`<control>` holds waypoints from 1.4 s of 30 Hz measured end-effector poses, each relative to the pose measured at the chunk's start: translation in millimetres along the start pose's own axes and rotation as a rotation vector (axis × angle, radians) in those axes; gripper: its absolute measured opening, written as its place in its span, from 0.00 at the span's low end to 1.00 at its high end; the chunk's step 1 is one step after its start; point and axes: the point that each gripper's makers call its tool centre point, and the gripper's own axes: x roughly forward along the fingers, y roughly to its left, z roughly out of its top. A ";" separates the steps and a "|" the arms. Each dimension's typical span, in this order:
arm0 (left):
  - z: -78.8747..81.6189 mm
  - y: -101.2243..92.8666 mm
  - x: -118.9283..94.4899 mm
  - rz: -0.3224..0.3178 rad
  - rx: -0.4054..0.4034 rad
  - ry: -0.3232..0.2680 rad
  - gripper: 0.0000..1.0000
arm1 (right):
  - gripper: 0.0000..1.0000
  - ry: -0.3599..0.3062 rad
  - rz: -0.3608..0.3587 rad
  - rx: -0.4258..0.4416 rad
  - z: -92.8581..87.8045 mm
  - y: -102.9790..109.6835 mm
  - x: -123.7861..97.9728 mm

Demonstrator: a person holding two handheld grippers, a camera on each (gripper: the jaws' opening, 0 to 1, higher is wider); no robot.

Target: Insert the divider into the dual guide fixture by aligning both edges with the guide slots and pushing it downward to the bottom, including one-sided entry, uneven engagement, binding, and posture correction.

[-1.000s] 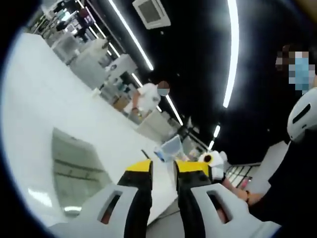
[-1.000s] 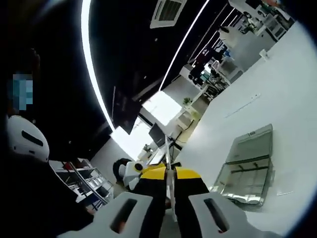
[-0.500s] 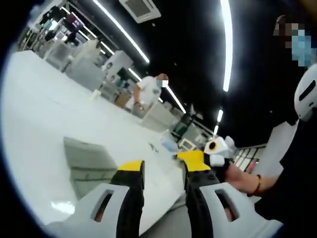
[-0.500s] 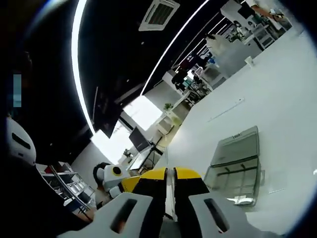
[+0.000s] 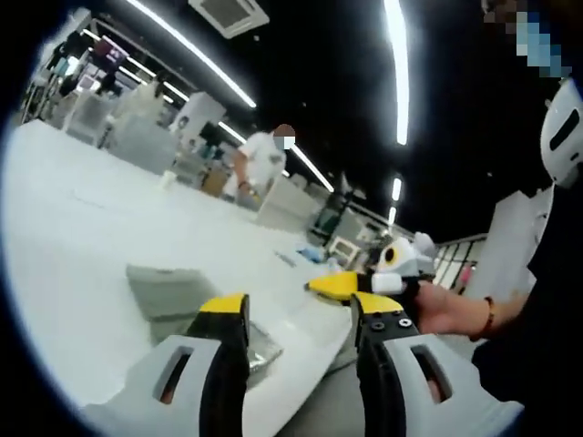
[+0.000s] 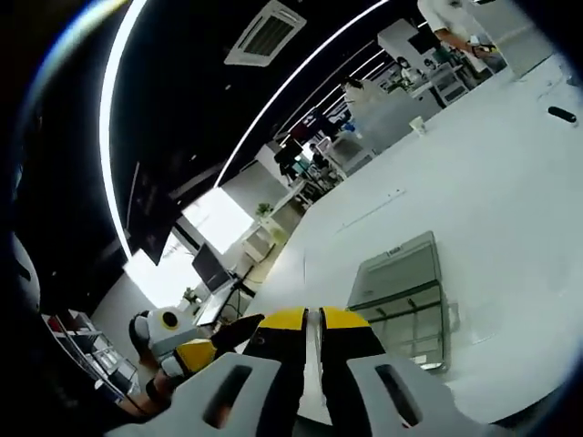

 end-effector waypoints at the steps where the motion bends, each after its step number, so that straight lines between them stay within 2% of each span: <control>1: 0.0 0.2 0.6 -0.004 0.005 0.001 0.46 | 0.00 -0.004 -0.018 0.009 0.5 -2.6 0.2; 4: -2.9 3.7 4.2 -0.017 0.019 0.015 0.48 | 0.00 -0.015 -0.098 0.024 1.3 -15.9 2.2; 6: -6.4 6.3 6.5 -0.022 0.028 0.025 0.48 | 0.00 -0.022 -0.130 -0.013 1.7 -19.8 4.3; 8: -9.5 9.2 9.0 -0.029 0.030 0.032 0.48 | 0.00 -0.013 -0.158 -0.010 -1.5 -24.6 7.2; 13: -16.5 12.9 12.9 -0.040 0.007 0.061 0.52 | 0.00 -0.013 -0.206 0.002 -5.0 -35.2 12.4; 19: -20.4 17.6 17.6 -0.060 0.052 0.086 0.57 | 0.00 -0.028 -0.262 0.006 -5.9 -49.5 15.0; 22: -20.9 20.5 16.8 -0.058 0.068 0.099 0.58 | 0.00 -0.033 -0.271 0.049 -8.1 -55.0 18.0; 26: -22.6 28.0 15.1 -0.046 0.062 0.100 0.59 | 0.00 -0.014 -0.301 0.057 -10.9 -62.8 22.6; 32: -23.9 33.2 12.9 -0.028 0.054 0.096 0.62 | 0.00 -0.005 -0.324 0.048 -10.7 -68.0 28.5; 42: -26.4 41.0 11.9 -0.024 0.064 0.123 0.65 | 0.00 0.038 -0.373 0.035 -18.6 -77.7 36.7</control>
